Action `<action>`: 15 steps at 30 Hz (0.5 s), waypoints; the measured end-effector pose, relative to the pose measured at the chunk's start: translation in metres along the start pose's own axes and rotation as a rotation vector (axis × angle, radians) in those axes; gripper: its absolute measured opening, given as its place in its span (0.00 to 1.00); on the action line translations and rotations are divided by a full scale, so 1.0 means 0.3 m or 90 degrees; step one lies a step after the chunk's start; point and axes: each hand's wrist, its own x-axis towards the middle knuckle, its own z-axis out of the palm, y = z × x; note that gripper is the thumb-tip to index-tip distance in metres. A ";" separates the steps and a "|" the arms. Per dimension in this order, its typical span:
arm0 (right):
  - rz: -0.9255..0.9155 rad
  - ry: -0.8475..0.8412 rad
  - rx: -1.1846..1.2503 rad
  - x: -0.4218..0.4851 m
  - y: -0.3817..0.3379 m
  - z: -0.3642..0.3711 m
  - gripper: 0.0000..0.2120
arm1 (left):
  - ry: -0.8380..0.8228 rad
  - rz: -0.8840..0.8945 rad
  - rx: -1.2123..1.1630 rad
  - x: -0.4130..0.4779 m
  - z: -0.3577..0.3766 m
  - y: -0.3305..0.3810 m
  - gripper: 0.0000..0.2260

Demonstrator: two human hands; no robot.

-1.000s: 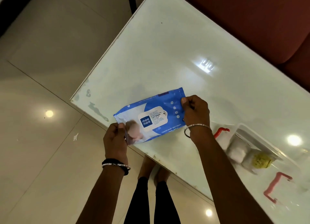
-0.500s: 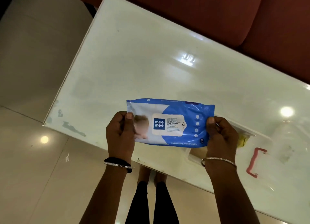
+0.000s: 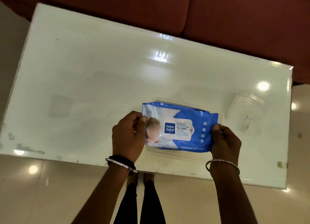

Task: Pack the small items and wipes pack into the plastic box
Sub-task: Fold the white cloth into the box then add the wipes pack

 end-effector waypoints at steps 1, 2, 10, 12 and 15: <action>0.000 0.010 -0.029 0.013 0.016 -0.007 0.08 | -0.001 0.004 0.034 -0.004 0.020 0.012 0.07; -0.009 0.022 -0.071 0.025 0.032 -0.012 0.08 | -0.004 0.010 0.069 -0.008 0.038 0.023 0.07; -0.111 0.103 -0.377 0.043 0.076 0.025 0.07 | -0.031 0.085 0.402 -0.026 0.131 0.077 0.11; -0.114 0.089 -0.388 0.045 0.076 0.035 0.06 | -0.033 0.079 0.435 -0.025 0.146 0.086 0.10; -0.113 0.072 -0.414 0.056 0.073 0.043 0.05 | -0.038 0.064 0.476 -0.024 0.165 0.096 0.10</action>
